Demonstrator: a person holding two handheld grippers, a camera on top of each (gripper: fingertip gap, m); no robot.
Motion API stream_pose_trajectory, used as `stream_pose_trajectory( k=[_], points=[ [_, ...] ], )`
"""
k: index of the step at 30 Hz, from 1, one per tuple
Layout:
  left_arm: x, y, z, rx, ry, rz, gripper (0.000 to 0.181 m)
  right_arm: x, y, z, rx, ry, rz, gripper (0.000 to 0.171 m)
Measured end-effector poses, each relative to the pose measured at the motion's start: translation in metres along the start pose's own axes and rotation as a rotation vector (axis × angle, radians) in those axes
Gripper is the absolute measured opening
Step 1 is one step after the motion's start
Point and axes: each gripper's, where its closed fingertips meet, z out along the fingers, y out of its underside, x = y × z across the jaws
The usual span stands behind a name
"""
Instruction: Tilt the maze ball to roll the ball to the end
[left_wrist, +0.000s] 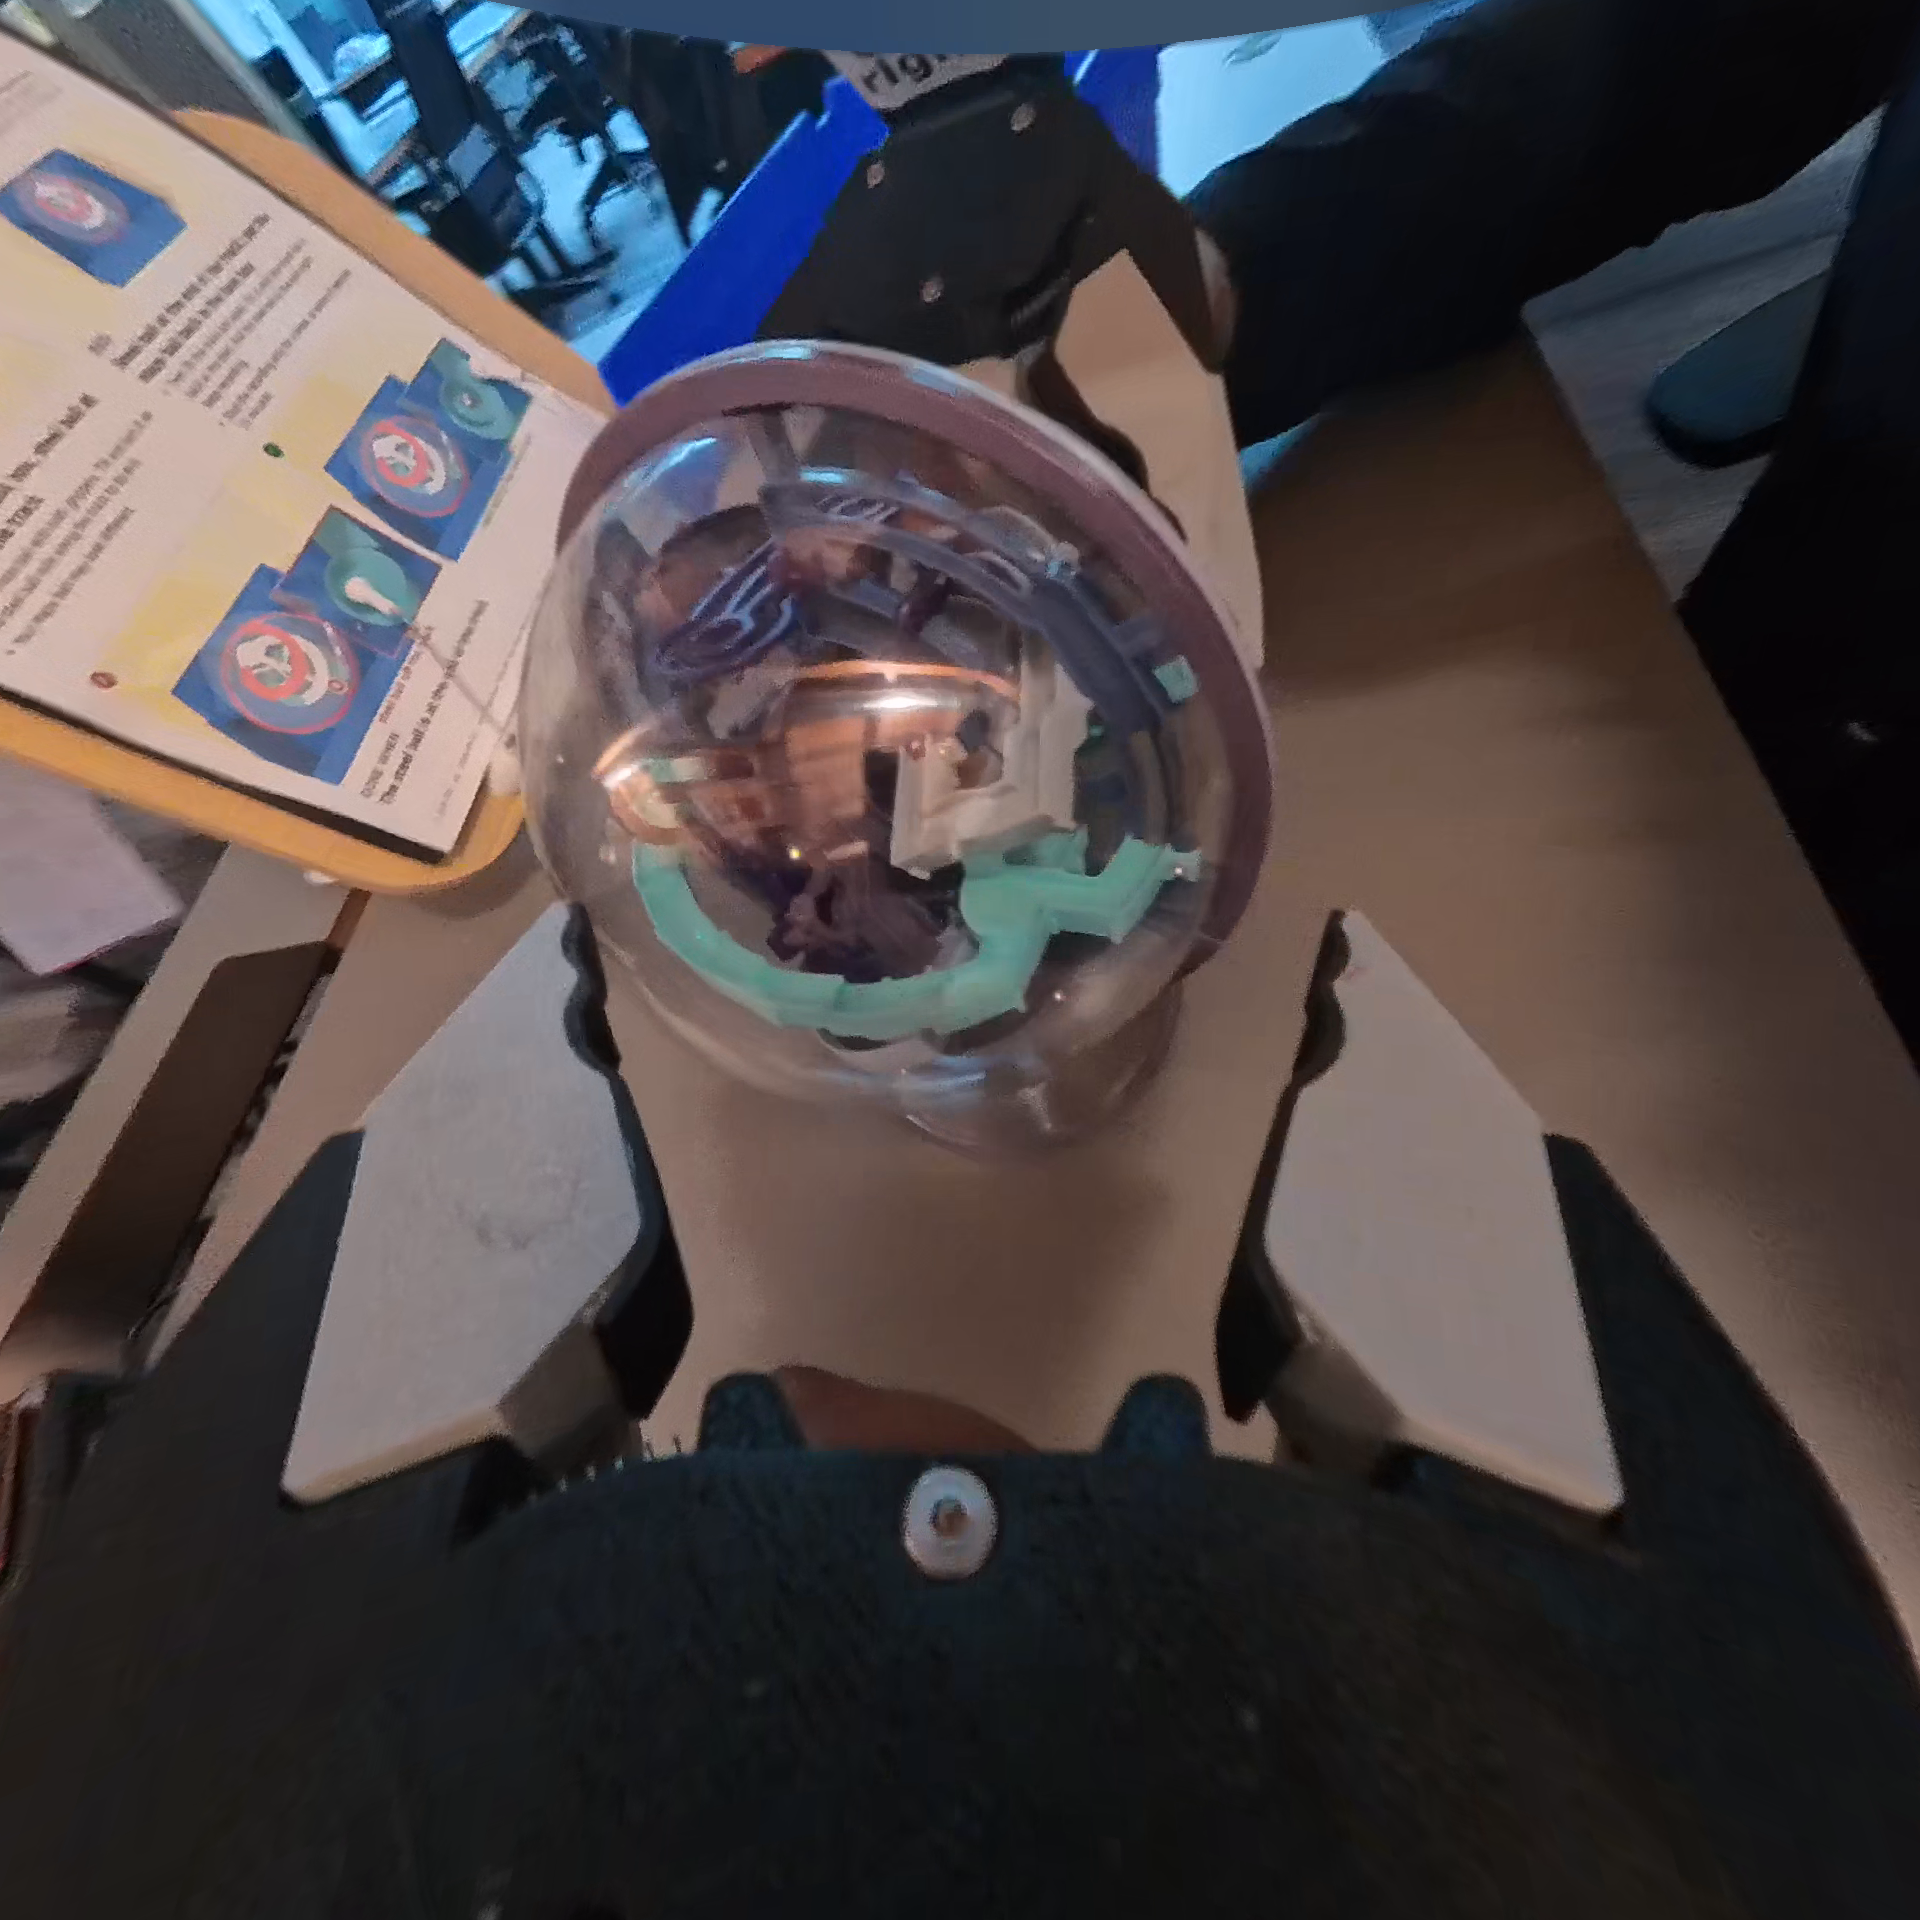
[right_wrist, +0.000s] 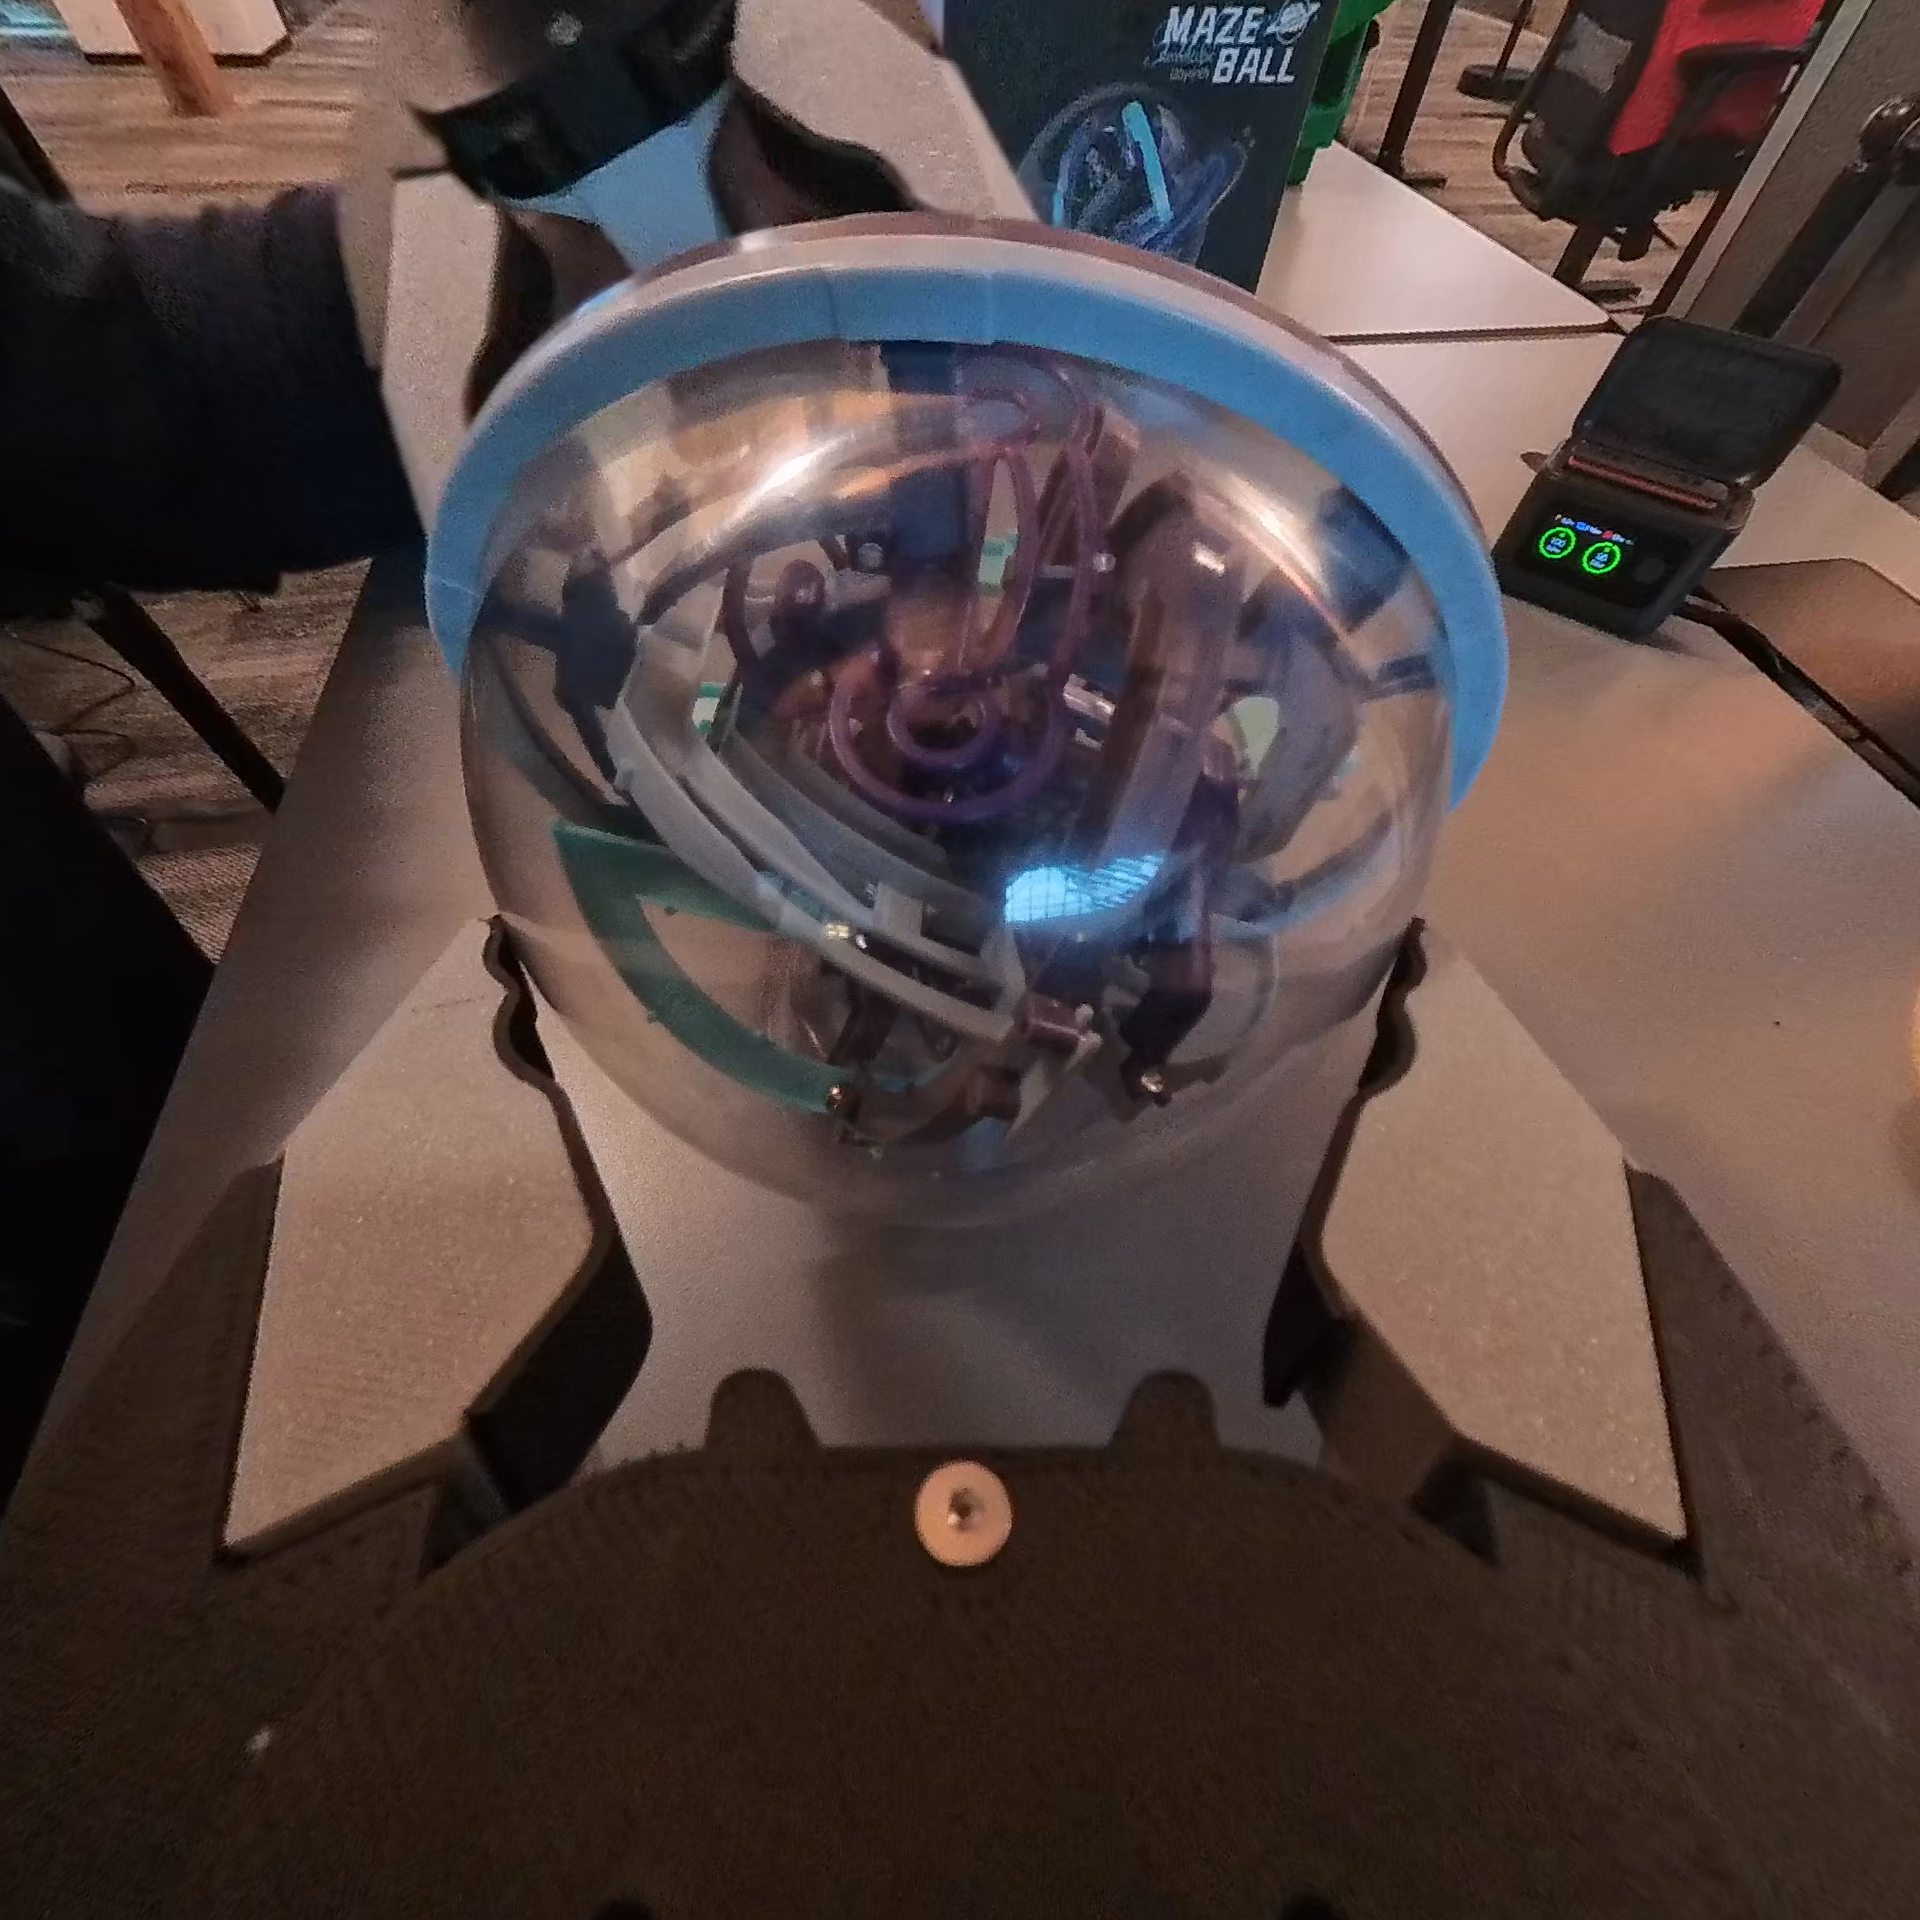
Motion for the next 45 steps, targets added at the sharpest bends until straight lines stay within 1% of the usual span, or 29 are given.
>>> stream_pose_trajectory(
  k=[3, 4, 6, 10, 11, 12, 15, 24, 32, 34, 40, 43, 45],
  points=[
    [0.006, -0.005, 0.003, -0.034, -0.145, -0.011, 0.133, 0.000, -0.001, 0.000, 0.005, 0.004, 0.000, 0.153],
    [0.007, -0.005, 0.005, -0.058, -0.198, 0.000, 0.135, 0.000, -0.001, 0.000, 0.006, 0.004, 0.001, 0.153],
    [0.006, -0.004, 0.008, -0.109, -0.308, 0.029, 0.134, 0.000, -0.001, 0.001, 0.008, 0.007, 0.004, 0.152],
    [0.003, 0.001, 0.019, -0.164, -0.400, 0.042, 0.140, 0.001, -0.001, 0.000, 0.007, 0.013, 0.011, 0.152],
    [0.000, 0.002, 0.019, -0.167, -0.412, 0.043, 0.138, 0.002, -0.001, 0.000, 0.009, 0.016, 0.015, 0.152],
    [-0.003, 0.003, 0.019, -0.167, -0.418, 0.032, 0.133, 0.002, -0.001, 0.000, 0.010, 0.017, 0.017, 0.151],
    [-0.005, 0.001, 0.018, -0.148, -0.401, 0.029, 0.130, 0.002, 0.000, -0.002, 0.003, 0.017, 0.018, 0.151],
    [-0.007, 0.015, 0.022, -0.135, -0.367, -0.019, 0.130, 0.005, 0.003, -0.007, -0.025, -0.010, 0.001, 0.146],
    [-0.008, 0.019, 0.022, -0.105, -0.341, -0.055, 0.129, 0.012, 0.007, -0.019, -0.113, -0.009, -0.055, 0.139],
    [-0.008, 0.018, 0.021, -0.098, -0.339, -0.059, 0.128, 0.015, 0.008, -0.022, -0.144, -0.013, -0.061, 0.140],
    [-0.007, 0.019, 0.022, -0.085, -0.339, -0.070, 0.128, 0.022, 0.003, -0.035, -0.259, -0.001, -0.190, 0.139],
    [-0.006, 0.020, 0.022, -0.087, -0.340, -0.076, 0.129, 0.028, 0.003, -0.049, -0.345, -0.016, -0.287, 0.139],
    [-0.004, 0.021, 0.022, -0.093, -0.345, -0.087, 0.130, 0.035, -0.002, -0.057, -0.369, -0.042, -0.338, 0.139]
  ],
)
